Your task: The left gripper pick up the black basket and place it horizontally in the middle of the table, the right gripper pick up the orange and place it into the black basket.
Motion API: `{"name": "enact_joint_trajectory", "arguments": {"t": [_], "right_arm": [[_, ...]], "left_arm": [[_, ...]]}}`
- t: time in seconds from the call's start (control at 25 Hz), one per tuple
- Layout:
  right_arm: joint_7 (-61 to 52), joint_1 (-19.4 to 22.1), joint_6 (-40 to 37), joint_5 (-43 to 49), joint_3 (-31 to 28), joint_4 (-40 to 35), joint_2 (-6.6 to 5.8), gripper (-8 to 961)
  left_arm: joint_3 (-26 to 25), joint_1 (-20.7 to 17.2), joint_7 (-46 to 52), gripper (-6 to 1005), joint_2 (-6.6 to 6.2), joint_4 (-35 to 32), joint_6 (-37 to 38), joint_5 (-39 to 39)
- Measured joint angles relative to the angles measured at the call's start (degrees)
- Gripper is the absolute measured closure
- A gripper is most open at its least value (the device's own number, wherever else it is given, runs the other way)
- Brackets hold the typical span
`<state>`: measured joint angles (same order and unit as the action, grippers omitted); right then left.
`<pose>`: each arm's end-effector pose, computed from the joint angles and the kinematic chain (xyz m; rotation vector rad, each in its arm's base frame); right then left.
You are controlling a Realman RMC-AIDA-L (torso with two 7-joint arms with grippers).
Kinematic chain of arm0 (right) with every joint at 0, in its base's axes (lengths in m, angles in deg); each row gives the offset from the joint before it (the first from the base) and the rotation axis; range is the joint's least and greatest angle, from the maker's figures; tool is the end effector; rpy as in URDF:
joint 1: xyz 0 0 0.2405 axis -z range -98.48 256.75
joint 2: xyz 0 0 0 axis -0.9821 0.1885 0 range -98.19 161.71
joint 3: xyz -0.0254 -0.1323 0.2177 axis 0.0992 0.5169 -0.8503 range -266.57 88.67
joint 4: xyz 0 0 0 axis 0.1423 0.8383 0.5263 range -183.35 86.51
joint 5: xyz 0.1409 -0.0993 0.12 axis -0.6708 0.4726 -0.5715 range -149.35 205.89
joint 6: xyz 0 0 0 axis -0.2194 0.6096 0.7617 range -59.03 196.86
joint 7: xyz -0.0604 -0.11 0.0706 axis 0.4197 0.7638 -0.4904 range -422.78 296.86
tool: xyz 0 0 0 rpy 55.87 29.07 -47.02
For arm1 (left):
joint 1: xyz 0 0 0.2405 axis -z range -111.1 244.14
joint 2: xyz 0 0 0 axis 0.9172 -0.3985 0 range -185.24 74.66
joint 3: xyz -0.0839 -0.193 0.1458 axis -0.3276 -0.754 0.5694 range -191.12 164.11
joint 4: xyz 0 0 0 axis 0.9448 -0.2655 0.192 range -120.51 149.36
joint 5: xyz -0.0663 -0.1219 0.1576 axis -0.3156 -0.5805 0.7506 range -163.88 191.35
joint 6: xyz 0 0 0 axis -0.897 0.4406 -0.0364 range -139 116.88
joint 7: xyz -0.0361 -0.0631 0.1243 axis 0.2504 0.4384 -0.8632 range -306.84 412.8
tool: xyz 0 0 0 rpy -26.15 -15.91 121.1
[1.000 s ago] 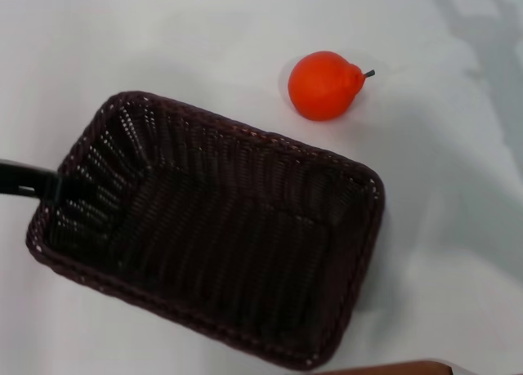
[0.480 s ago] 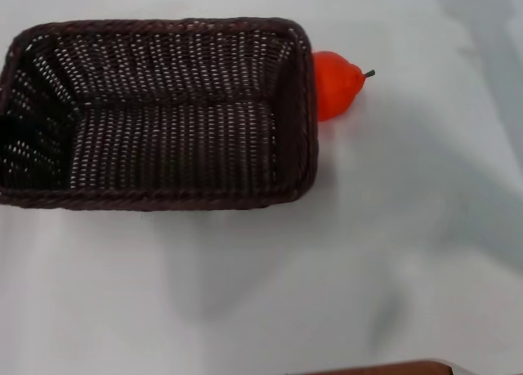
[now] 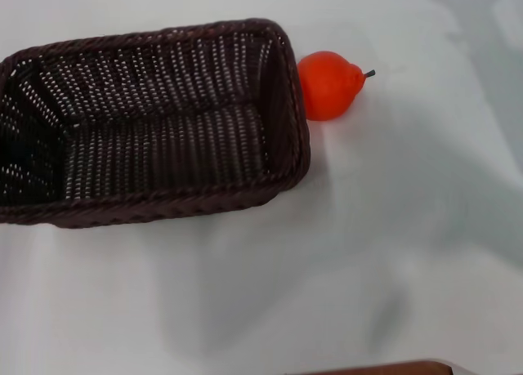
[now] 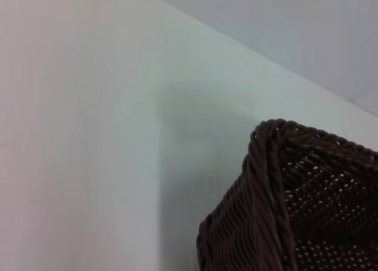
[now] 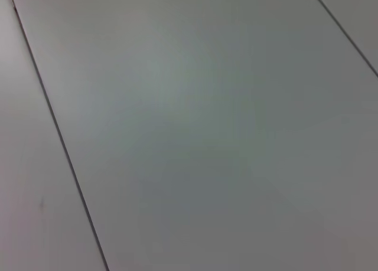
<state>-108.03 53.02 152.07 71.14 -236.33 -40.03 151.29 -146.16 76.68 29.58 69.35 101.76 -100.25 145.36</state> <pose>0.3229 0.3317 0.0656 -0.6494 -1.3363 -1.3338 -0.2872 0.2805 0.0855 -1.9162 -1.7737 -0.3651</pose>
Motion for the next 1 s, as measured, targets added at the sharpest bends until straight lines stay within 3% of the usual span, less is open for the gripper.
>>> {"name": "enact_joint_trajectory", "arguments": {"t": [0.12,0.48,0.64,0.84,1.0], "right_arm": [[0.2,0.0,-0.1,0.1,0.1,0.0,0.0,73],[-0.1,0.6,0.3,0.1,0.8,0.8,0.0,139],[-0.3,0.9,0.6,0.1,0.8,0.8,0.0,137],[-0.5,0.9,0.6,0.1,0.9,0.8,0.0,135],[-0.6,0.8,0.5,0.1,1.2,0.8,0.0,133]], "left_arm": [[5.0,-2.9,3.0,855,-0.12,3.5,2.8,-0.3],[11.3,-7.3,3.7,856,0.01,4.9,8.3,-4.4],[13.6,-9.8,4.3,847,-0.04,6.9,10.5,-5.1],[13.8,-10.2,5.8,824,-0.23,6.1,11.0,-5.2],[14.3,-9.8,5.8,678,-0.32,5.4,10.9,-5.1]]}}
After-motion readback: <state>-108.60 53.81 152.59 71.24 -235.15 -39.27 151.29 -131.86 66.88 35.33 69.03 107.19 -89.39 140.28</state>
